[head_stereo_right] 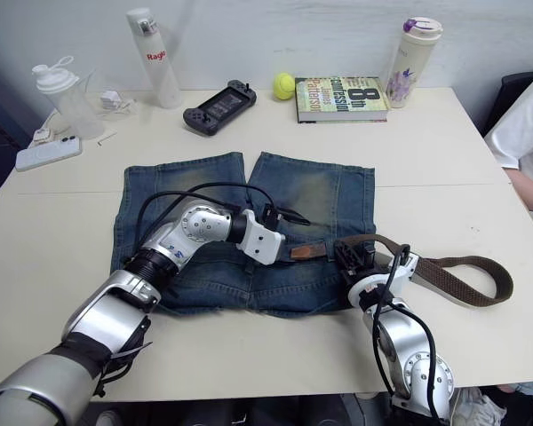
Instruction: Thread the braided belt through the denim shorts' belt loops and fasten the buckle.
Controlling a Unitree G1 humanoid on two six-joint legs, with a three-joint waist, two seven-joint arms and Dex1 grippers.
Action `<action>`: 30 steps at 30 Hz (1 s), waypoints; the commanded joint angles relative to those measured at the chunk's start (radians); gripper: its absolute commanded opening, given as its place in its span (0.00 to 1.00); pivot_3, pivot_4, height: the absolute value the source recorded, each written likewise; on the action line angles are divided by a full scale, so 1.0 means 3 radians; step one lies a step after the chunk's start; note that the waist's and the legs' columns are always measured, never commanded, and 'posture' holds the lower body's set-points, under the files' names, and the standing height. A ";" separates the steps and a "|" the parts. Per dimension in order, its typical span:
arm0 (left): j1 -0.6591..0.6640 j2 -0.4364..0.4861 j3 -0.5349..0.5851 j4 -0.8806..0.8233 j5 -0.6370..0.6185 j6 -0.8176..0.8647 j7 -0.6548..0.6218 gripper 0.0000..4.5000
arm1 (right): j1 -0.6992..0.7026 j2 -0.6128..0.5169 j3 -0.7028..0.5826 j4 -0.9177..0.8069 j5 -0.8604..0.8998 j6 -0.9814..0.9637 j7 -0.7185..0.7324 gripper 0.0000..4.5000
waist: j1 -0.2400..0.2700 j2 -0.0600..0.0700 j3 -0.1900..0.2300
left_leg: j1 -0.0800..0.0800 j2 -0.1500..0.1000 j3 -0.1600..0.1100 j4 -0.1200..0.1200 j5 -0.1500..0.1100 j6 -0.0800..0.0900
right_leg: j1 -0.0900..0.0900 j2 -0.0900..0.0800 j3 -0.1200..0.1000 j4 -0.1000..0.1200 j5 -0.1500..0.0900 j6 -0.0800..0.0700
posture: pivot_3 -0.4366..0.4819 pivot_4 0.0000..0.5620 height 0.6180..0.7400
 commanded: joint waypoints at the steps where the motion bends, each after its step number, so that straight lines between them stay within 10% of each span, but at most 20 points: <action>1: -0.0030 -0.0029 0.0144 -0.0067 -0.0131 -0.0176 0.0122 1.00 | -0.0001 0.0019 0.0003 -0.0168 0.0014 -0.0024 0.0061 0.00 | 0.0000 0.0000 0.0000 | -0.0001 0.0000 0.0000 0.0001 0.0000 0.0000 | 0.0000 0.0000 0.0000 0.0000 0.0000 0.0000 | 0.48 0.27 1.00; 19: -0.0017 -0.0011 0.0106 -0.0030 -0.0028 -0.0506 0.0126 1.00 | 0.0022 0.0052 0.0038 -0.0161 -0.0030 -0.0046 0.0102 0.00 | -0.0001 0.0000 0.0000 | 0.0000 0.0000 0.0000 0.0001 0.0000 0.0000 | 0.0000 0.0000 -0.0001 0.0001 0.0000 0.0000 | 0.48 0.27 1.00; 30: -0.0010 0.0021 0.0092 -0.0085 -0.0026 -0.0602 0.0082 0.02 | 0.0051 0.0022 0.0065 -0.0177 -0.0048 -0.0036 0.0074 0.00 | 0.0000 0.0000 0.0000 | 0.0000 0.0000 0.0000 0.0002 0.0000 0.0000 | 0.0000 0.0000 -0.0001 0.0001 0.0000 0.0000 | 0.48 0.27 1.00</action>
